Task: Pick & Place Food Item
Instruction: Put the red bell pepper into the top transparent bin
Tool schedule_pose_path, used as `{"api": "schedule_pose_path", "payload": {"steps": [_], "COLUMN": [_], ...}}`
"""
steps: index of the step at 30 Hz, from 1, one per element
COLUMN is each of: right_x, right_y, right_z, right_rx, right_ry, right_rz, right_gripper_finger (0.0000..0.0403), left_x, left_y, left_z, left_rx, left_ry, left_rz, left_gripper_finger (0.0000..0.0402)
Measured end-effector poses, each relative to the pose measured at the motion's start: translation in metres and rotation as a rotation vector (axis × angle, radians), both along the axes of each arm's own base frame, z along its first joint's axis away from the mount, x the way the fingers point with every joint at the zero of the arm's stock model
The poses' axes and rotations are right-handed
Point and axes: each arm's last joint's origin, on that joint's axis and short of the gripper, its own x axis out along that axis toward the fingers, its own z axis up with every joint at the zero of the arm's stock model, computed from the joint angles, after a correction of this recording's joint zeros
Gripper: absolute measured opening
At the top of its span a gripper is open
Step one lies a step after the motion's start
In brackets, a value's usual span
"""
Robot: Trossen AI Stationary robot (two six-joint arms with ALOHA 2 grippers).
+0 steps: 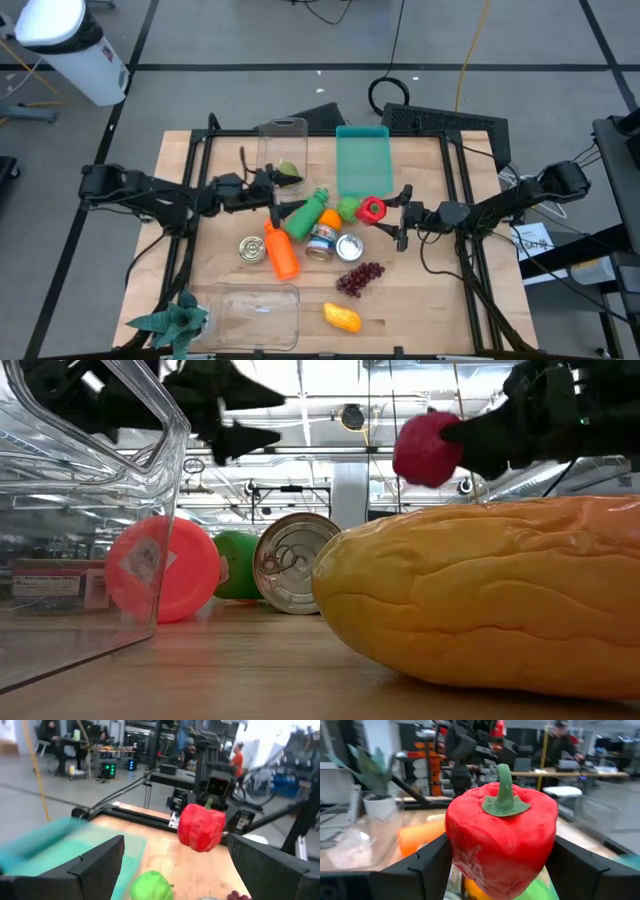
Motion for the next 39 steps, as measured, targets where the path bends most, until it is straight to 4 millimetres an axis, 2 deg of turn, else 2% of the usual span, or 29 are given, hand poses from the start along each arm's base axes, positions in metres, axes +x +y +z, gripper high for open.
{"api": "schedule_pose_path", "payload": {"steps": [3,8,15,27,34,39], "right_x": [0.006,0.008,0.007,0.007,0.007,0.007], "right_y": [0.000,-0.001,-0.001,-0.001,-0.002,-0.002], "right_z": [0.008,0.011,0.016,0.017,0.016,0.016], "right_rx": [-0.001,-0.027,-0.046,-0.049,-0.050,-0.053], "right_ry": [-0.014,-0.016,-0.058,-0.057,-0.052,-0.051], "right_rz": [0.068,0.063,0.062,0.062,0.052,0.053], "right_gripper_finger": [0.0271,0.0270,0.0271,0.0270,0.0271,0.0269], "left_x": [0.025,0.068,0.106,0.138,0.148,0.150], "left_y": [-0.008,-0.023,-0.032,-0.033,-0.034,-0.030], "left_z": [0.005,0.013,0.018,0.002,-0.001,0.001], "left_rx": [0.086,0.171,0.215,0.204,0.205,0.097], "left_ry": [0.027,0.092,0.083,0.112,0.118,0.102], "left_rz": [-0.038,-0.146,-0.172,-0.162,-0.148,-0.091], "left_gripper_finger": [0.0367,0.0367,0.0373,0.0364,0.0375,0.0378]}}
